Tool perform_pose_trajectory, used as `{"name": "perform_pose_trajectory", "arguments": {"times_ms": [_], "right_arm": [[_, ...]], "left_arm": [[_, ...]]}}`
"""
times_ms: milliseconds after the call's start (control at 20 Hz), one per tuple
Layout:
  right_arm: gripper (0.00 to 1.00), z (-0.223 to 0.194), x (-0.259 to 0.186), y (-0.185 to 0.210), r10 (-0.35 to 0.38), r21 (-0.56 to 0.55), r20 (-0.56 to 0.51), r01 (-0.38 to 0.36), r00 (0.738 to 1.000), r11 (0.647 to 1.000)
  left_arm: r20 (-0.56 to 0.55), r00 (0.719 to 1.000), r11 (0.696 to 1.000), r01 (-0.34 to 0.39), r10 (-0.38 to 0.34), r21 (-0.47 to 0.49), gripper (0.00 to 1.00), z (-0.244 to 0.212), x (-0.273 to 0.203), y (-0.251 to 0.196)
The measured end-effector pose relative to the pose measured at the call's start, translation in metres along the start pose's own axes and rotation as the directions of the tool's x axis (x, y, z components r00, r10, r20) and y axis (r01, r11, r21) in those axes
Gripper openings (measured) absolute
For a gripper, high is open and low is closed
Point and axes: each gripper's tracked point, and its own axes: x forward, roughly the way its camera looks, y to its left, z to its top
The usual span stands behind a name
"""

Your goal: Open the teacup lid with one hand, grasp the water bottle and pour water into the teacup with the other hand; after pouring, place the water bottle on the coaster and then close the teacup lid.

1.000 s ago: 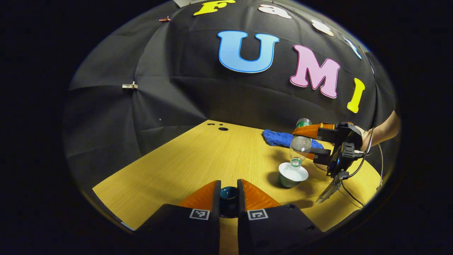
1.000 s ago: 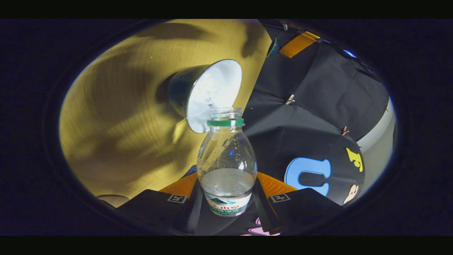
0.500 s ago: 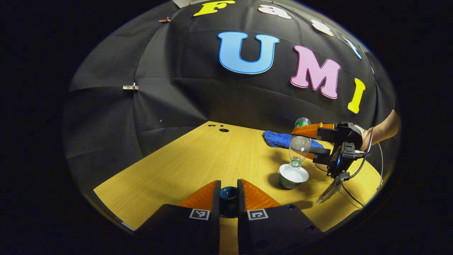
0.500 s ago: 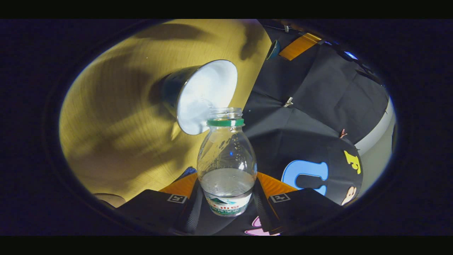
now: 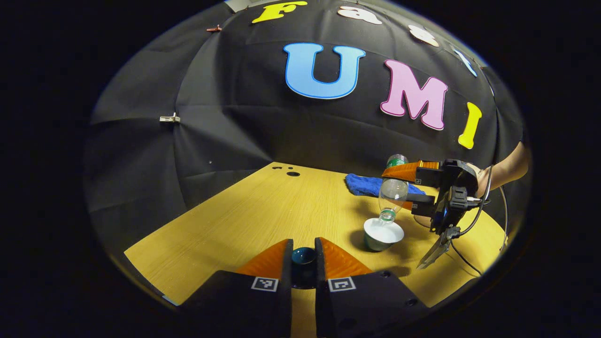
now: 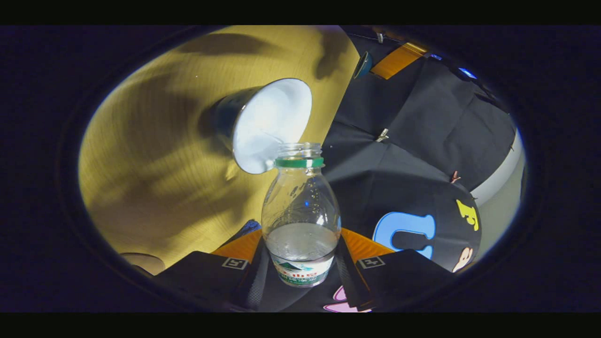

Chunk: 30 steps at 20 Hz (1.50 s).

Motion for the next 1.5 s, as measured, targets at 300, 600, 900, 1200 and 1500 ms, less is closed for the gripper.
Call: {"name": "perform_pose_trajectory", "arguments": {"times_ms": [300,600,900,1200,1500], "right_arm": [[0.7,-0.011,-0.007,-0.012,0.007,0.067,-0.045,-0.004,0.999,0.998],[0.7,-0.025,-0.023,-0.027,0.034,0.317,-0.152,0.016,0.988,0.948],[0.7,-0.067,-0.071,-0.009,0.2,0.746,-0.315,0.111,0.928,0.657],[0.7,-0.125,-0.077,0.033,0.345,0.898,-0.438,0.421,0.83,0.126],[0.71,-0.15,-0.066,0.073,0.363,0.769,-0.418,0.537,0.833,-0.346]], "left_arm": [[0.005,1.0,1.0,-0.015,0.015,-0.007,0.24,0.002,-0.005,-0.004],[0.01,0.999,0.999,-0.04,0.04,-0.034,0.24,0.008,-0.007,-0.014],[0.026,0.999,0.999,-0.041,0.042,-0.01,0.24,0.03,-0.01,-0.033],[0.026,1.0,1.0,-0.01,0.011,-0.027,0.24,0.031,-0.009,-0.059],[0.009,1.0,0.997,0.011,-0.011,-0.076,0.24,0.029,0.0,-0.088]]}}
